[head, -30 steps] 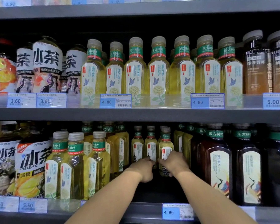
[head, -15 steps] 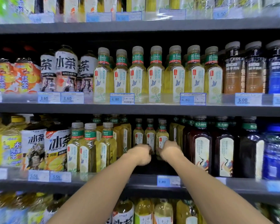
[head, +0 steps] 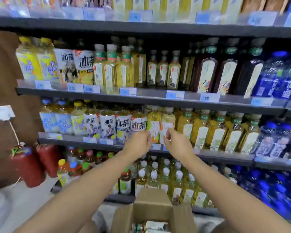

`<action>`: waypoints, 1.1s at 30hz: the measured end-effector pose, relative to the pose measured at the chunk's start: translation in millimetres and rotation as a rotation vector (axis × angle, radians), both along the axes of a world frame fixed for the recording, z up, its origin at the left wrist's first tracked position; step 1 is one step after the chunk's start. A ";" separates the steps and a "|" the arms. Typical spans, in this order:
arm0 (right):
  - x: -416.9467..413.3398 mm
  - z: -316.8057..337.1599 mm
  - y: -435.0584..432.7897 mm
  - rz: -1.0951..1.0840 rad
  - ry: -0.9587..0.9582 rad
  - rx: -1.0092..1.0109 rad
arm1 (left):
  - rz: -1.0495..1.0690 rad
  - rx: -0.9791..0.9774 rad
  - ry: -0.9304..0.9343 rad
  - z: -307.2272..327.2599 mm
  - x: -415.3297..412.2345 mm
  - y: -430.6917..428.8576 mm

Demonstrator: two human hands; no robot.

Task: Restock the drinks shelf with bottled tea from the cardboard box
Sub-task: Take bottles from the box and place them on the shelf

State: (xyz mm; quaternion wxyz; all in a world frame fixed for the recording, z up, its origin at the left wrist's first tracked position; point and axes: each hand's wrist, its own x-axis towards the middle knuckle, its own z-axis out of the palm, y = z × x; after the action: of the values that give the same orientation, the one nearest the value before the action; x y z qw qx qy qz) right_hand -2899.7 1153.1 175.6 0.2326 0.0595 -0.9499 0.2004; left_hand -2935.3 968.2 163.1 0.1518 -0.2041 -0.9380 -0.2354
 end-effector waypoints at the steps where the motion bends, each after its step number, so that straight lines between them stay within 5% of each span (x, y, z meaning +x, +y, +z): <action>1: 9.4 -29.5 -1.2 0.016 -0.060 0.011 | 0.002 -0.024 -0.075 -26.2 9.9 -5.9; 13: 89.7 -269.7 -51.3 0.435 -0.838 0.386 | -0.029 -0.428 -0.733 -257.5 93.2 -65.4; 19: 98.2 -368.6 -78.0 0.611 -0.906 0.658 | -0.150 -0.480 -0.829 -273.4 97.1 -78.9; 25: 87.0 -392.7 -101.4 0.514 -1.005 0.926 | -0.140 -0.516 -0.868 -275.6 96.2 -75.7; 33: 85.0 -388.5 -91.8 0.539 -0.942 0.754 | -0.103 -0.672 -0.869 -277.2 95.6 -52.4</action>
State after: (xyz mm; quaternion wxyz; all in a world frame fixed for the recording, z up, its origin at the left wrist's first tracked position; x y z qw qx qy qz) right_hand -2814.7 1061.3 -212.9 -0.3031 0.2783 -0.9069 -0.0902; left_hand -2839.7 915.8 -114.1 -0.3344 -0.1712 -0.9267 0.0071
